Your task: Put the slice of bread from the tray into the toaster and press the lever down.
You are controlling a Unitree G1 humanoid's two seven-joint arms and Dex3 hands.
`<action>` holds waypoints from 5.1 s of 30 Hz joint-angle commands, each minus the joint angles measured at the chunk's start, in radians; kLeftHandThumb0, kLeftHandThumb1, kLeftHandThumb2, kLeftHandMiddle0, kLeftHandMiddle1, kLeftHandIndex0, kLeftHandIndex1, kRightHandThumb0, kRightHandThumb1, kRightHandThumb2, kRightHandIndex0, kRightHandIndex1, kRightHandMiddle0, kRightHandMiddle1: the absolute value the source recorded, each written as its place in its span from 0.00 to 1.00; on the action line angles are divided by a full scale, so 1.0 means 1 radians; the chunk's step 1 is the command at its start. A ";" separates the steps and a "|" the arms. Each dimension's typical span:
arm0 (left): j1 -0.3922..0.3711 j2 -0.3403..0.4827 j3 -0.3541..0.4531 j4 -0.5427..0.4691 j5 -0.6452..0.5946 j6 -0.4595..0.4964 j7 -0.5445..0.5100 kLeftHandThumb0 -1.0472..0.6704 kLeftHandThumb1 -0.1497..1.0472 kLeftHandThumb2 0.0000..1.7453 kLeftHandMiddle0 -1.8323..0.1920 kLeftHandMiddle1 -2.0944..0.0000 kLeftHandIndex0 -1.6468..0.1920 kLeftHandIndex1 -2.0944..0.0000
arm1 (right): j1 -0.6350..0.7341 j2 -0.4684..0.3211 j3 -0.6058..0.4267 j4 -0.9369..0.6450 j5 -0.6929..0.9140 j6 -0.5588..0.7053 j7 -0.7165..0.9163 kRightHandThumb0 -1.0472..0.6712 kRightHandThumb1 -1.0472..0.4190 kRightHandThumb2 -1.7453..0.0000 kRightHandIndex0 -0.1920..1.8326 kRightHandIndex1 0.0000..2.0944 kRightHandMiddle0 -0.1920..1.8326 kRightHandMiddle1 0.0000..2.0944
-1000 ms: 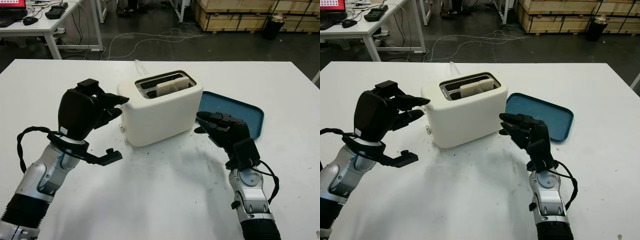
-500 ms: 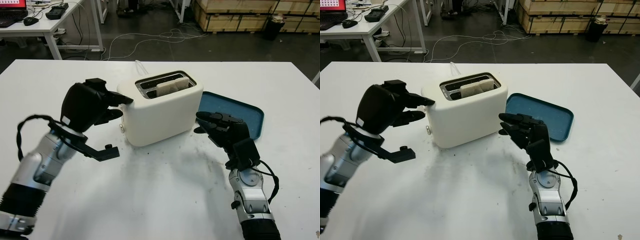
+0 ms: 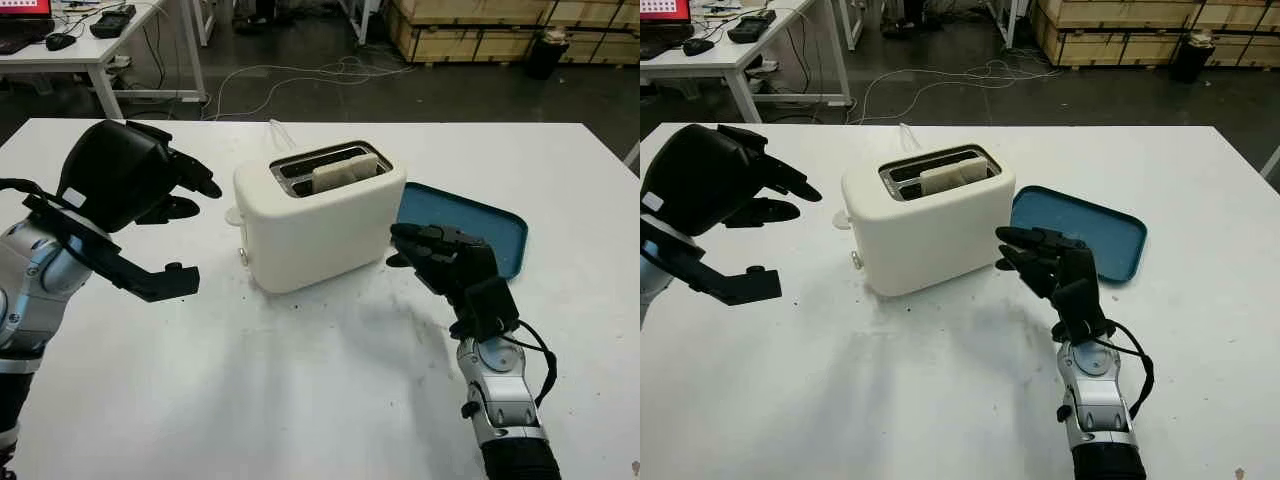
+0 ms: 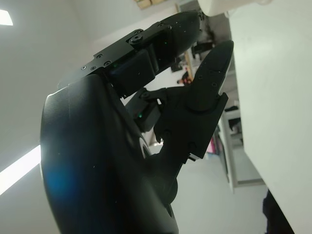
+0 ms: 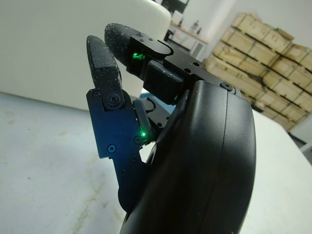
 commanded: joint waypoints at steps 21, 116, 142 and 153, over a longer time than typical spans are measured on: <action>-0.134 -0.044 -0.130 0.323 0.093 -0.194 0.216 0.44 0.71 0.00 0.43 0.37 0.17 0.97 | 0.006 0.003 -0.001 0.000 0.000 0.004 0.003 0.32 0.13 1.00 0.62 0.35 0.71 0.00; -0.026 -0.340 -0.471 0.506 -0.001 -0.126 0.170 0.49 0.80 0.00 0.54 0.21 0.19 1.00 | 0.015 0.015 0.004 0.016 0.012 0.005 0.013 0.34 0.14 1.00 0.62 0.36 0.71 0.00; -0.153 -0.549 -0.600 0.723 0.023 -0.075 0.163 0.46 0.79 0.00 0.53 0.21 0.19 1.00 | 0.018 0.015 -0.003 0.009 0.018 0.021 0.015 0.34 0.14 1.00 0.61 0.36 0.71 0.00; -0.193 -0.494 -0.583 0.602 0.013 -0.080 0.140 0.45 0.77 0.01 0.53 0.18 0.17 0.99 | 0.020 0.014 -0.001 -0.001 0.013 0.038 0.011 0.34 0.14 1.00 0.61 0.35 0.71 0.00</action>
